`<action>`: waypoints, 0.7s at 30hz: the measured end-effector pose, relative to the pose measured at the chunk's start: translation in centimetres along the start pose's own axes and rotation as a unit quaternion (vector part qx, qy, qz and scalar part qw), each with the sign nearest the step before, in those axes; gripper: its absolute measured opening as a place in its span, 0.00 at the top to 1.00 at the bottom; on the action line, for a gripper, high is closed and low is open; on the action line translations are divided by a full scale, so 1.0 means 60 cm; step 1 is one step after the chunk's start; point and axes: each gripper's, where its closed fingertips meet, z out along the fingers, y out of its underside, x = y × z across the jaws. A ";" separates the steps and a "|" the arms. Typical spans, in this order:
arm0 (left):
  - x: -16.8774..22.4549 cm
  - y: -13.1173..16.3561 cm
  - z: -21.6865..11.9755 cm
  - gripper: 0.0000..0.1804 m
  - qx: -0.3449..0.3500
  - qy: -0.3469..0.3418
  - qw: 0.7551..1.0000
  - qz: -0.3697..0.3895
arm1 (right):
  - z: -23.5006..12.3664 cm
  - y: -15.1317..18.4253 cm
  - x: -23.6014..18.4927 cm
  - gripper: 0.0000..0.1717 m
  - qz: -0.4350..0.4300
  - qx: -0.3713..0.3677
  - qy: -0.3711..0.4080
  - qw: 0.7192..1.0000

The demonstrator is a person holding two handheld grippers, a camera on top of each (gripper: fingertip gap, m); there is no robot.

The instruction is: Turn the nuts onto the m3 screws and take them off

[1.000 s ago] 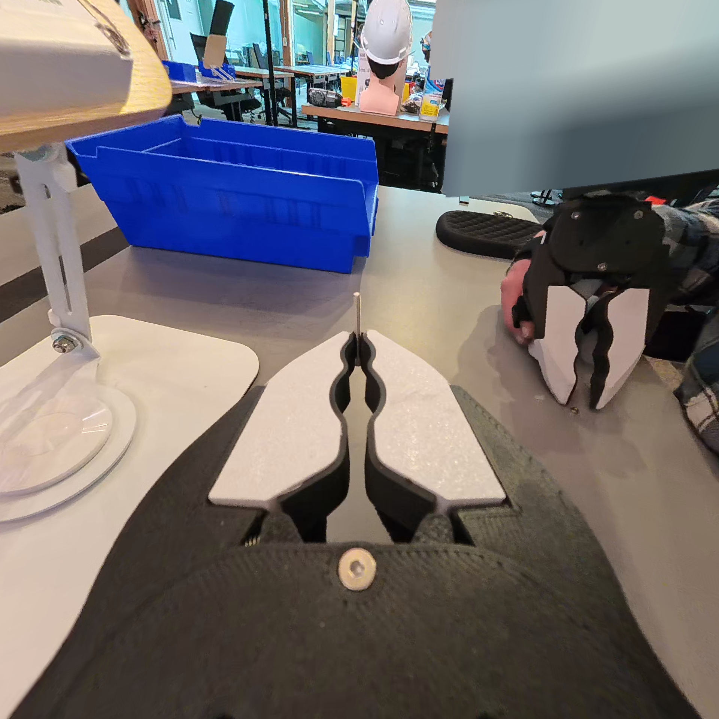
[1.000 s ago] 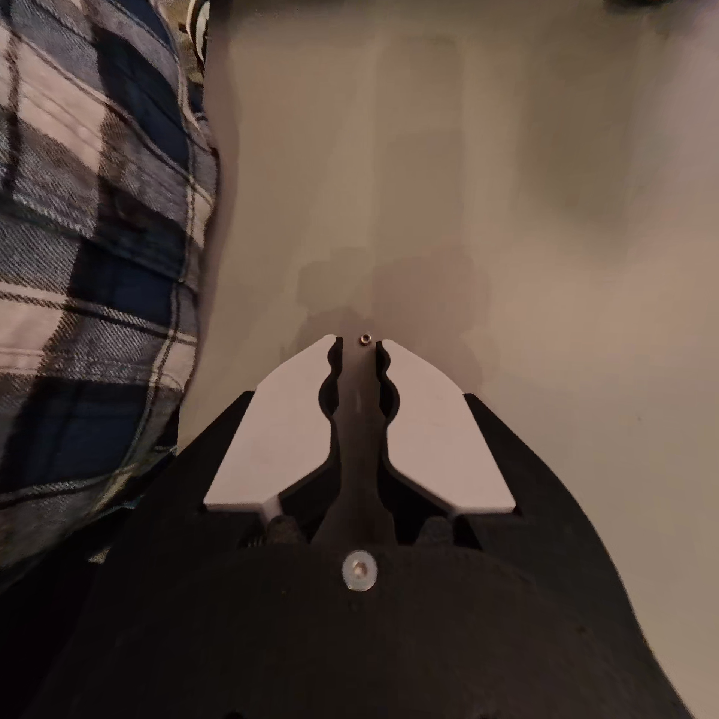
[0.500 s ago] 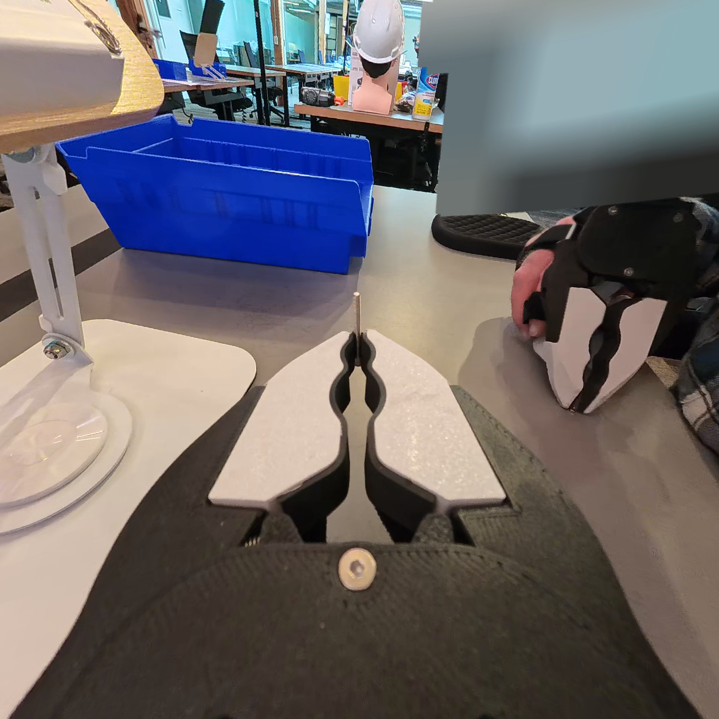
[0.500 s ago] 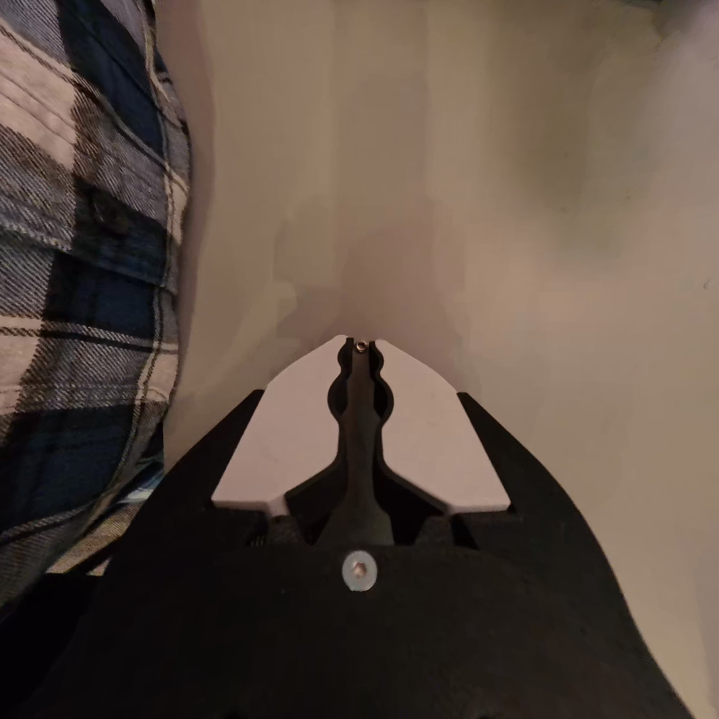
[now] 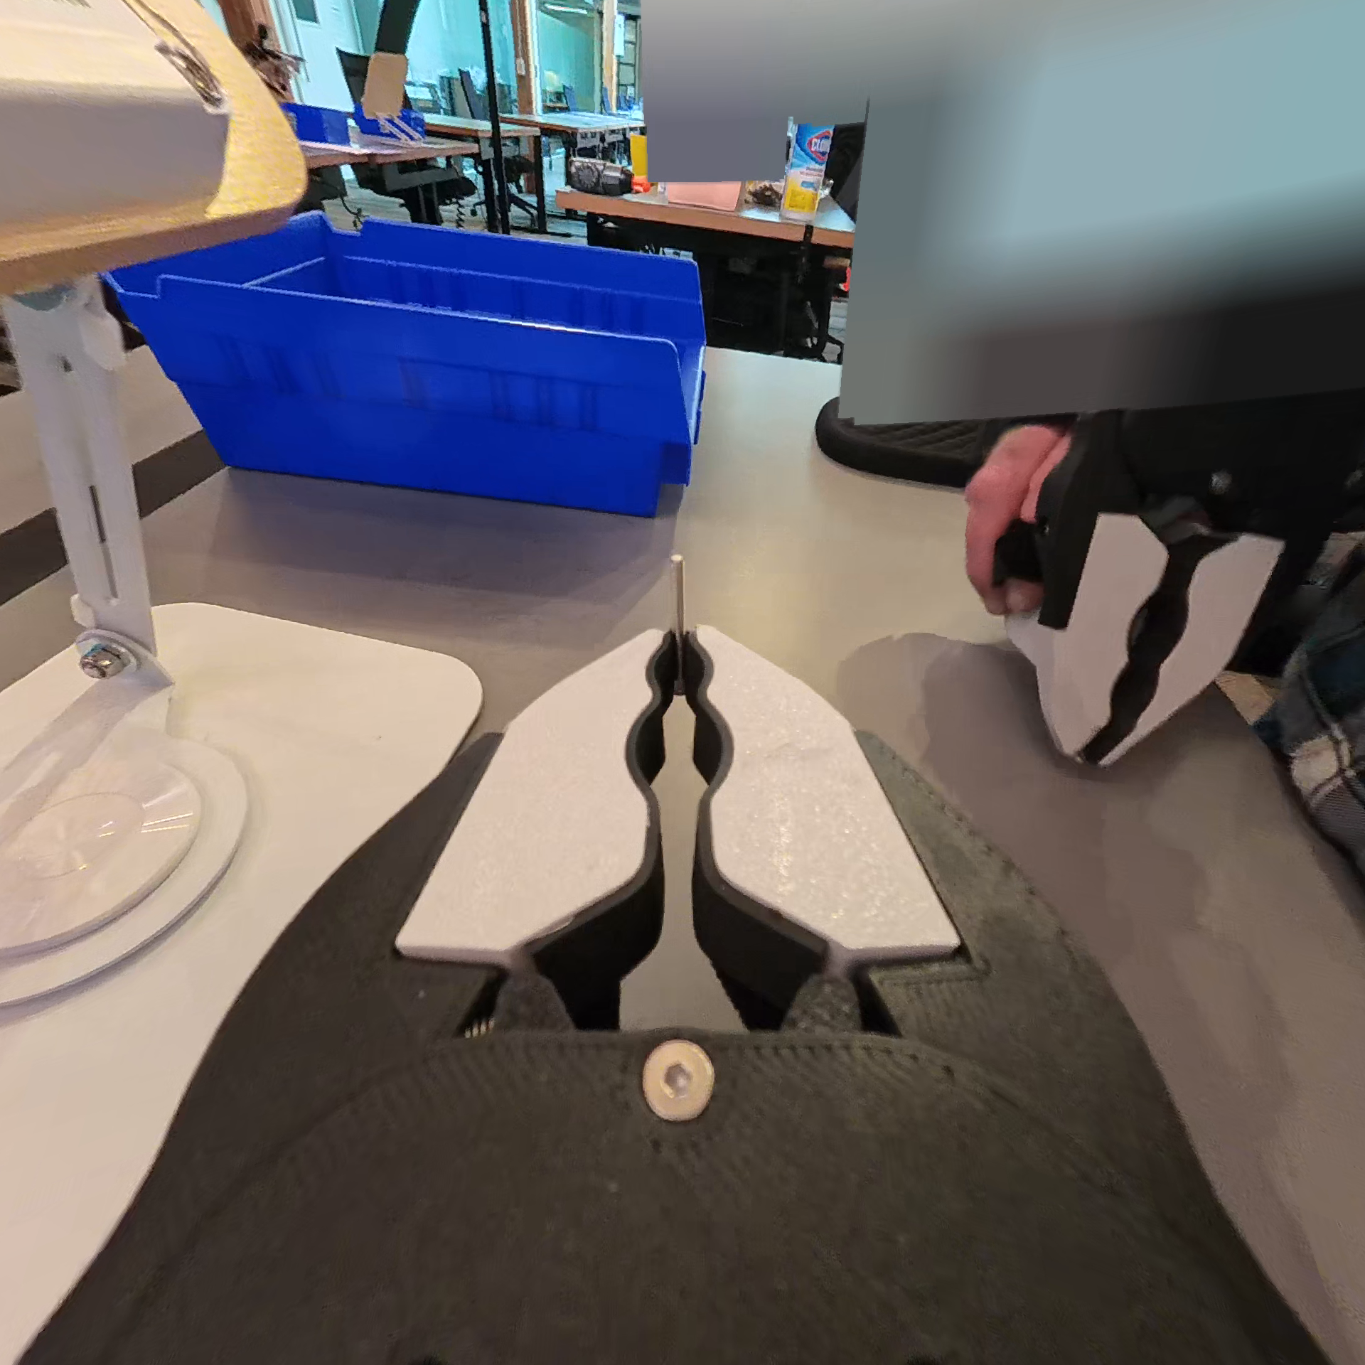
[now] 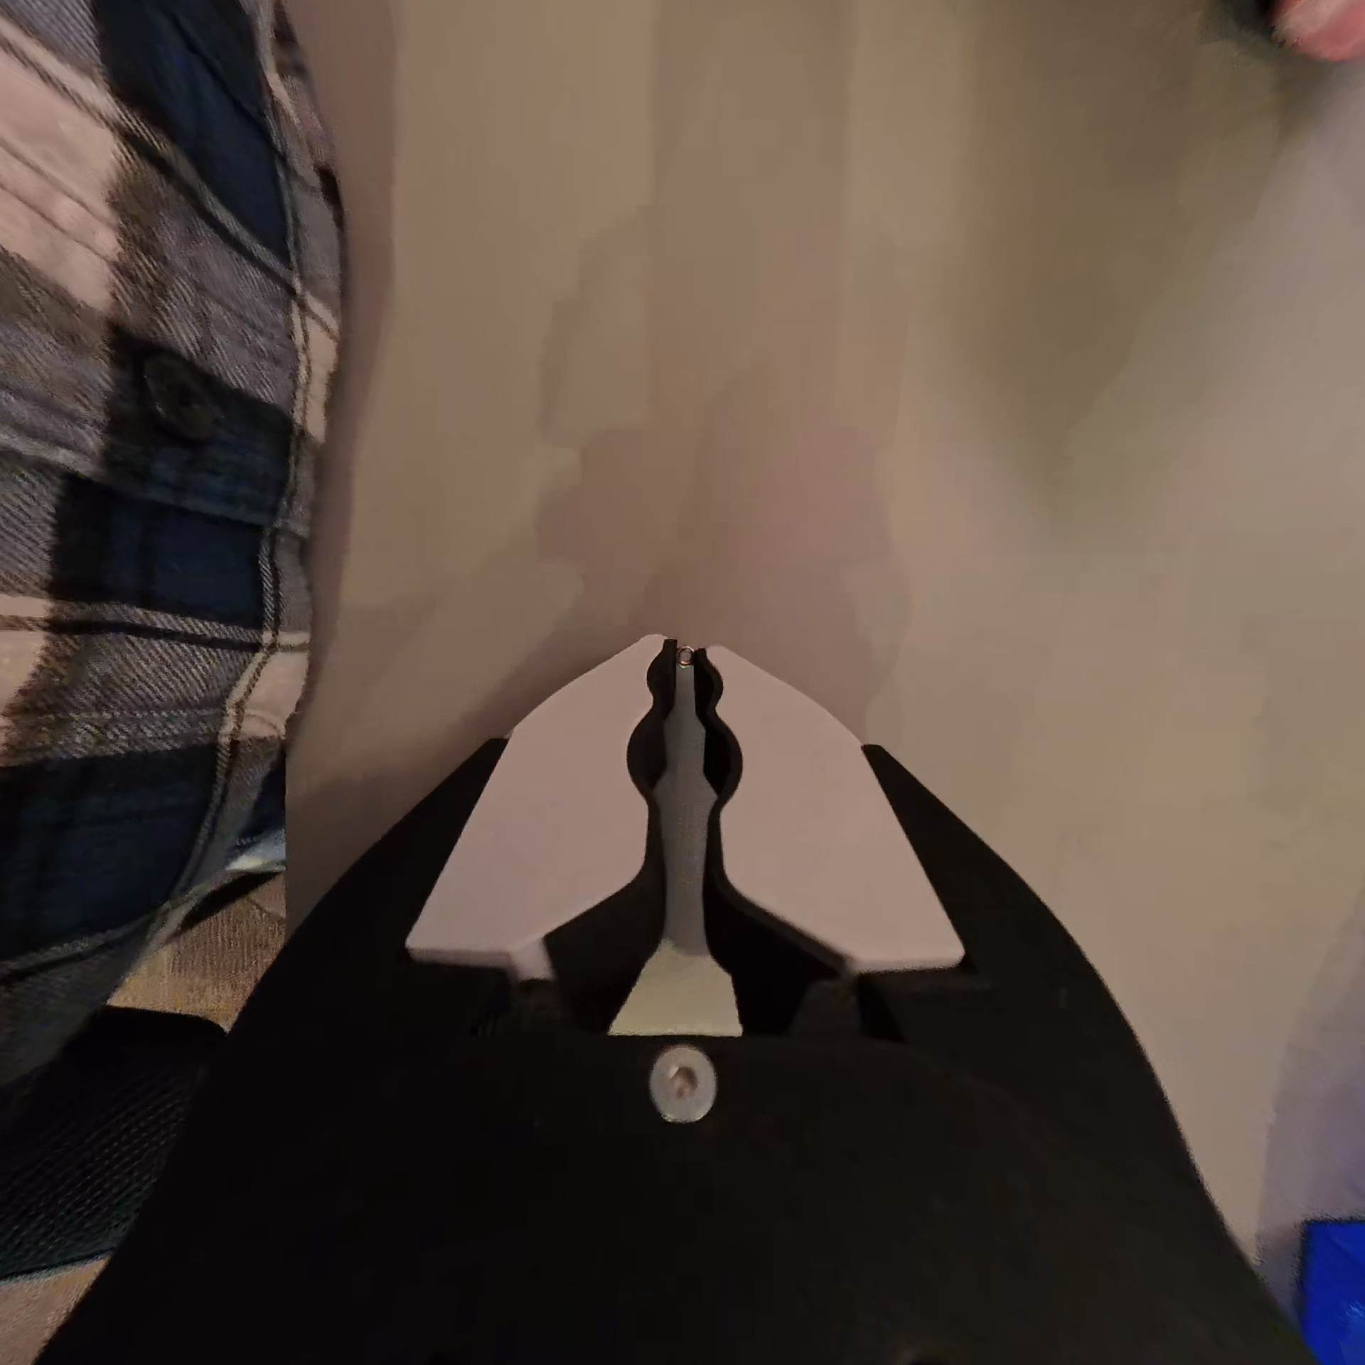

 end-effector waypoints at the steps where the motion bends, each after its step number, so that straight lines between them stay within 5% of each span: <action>1: 0.006 0.005 0.001 0.99 -0.004 0.004 1.000 -0.002 | -0.011 -0.008 0.009 0.97 0.002 0.011 0.004 1.000; 11: 0.046 -0.001 0.018 0.99 0.000 0.026 0.999 0.036 | -0.156 -0.118 0.165 0.97 -0.031 0.105 0.052 0.993; 21: 0.058 0.006 0.022 0.99 -0.009 0.041 0.998 0.041 | -0.131 -0.156 0.218 0.97 -0.082 0.068 0.010 0.994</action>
